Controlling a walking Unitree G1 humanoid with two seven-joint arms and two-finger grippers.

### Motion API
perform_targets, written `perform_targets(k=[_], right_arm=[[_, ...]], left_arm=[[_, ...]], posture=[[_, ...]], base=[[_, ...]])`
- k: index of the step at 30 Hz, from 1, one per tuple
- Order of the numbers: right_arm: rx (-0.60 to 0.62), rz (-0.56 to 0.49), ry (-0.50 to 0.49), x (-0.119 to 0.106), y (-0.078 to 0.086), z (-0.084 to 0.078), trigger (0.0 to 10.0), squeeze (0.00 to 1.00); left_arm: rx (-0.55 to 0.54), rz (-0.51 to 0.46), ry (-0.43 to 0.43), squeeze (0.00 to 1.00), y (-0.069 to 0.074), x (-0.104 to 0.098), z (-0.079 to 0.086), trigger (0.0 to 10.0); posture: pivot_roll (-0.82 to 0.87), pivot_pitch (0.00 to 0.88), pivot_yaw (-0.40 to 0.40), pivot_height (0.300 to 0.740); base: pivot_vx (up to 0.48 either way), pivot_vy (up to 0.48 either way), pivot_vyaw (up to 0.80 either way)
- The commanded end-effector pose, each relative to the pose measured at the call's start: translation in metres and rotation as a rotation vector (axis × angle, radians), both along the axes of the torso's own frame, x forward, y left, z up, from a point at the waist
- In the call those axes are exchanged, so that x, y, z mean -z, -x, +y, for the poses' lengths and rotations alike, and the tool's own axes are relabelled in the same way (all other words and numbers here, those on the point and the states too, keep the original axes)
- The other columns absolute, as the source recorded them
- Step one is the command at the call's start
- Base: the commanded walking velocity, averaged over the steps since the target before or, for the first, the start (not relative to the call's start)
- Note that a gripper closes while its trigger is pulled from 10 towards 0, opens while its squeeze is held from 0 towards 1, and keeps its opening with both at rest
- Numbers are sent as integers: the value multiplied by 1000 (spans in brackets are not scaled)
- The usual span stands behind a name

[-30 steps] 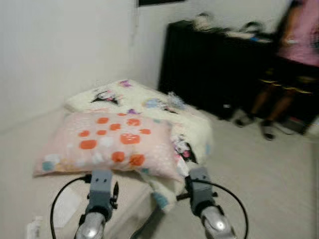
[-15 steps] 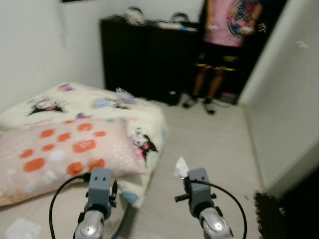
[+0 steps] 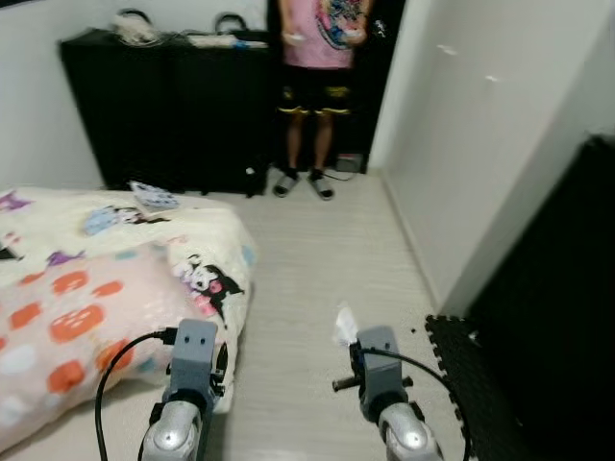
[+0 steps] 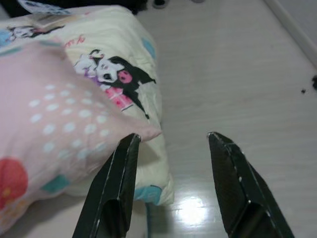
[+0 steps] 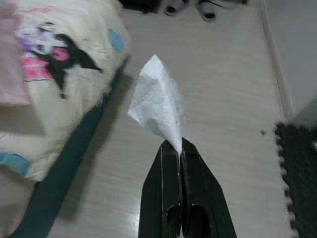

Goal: Clean up the room

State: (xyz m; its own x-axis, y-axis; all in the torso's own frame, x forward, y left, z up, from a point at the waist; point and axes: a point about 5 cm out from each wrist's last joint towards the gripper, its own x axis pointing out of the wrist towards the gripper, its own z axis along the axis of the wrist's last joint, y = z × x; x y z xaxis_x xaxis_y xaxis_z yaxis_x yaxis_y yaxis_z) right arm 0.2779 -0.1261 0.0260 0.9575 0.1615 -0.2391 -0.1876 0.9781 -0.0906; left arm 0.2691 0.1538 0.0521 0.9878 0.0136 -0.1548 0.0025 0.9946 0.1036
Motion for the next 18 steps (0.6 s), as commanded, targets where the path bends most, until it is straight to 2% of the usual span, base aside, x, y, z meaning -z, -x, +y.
perform_targets(k=[1, 18], right_arm=[[37, 8, -6, 2, 1, -5, 10000, 0], [56, 5, -16, 1, -2, -7, 10000, 0]], left_arm=[[23, 26, -6, 0, 2, 4, -3, 10000], [15, 24, -3, 0, 0, 3, -2, 10000]], posture=[[24, 94, 31, 721], [23, 90, 8, 721]], base=[[0, 0, -800], [0, 0, -800]])
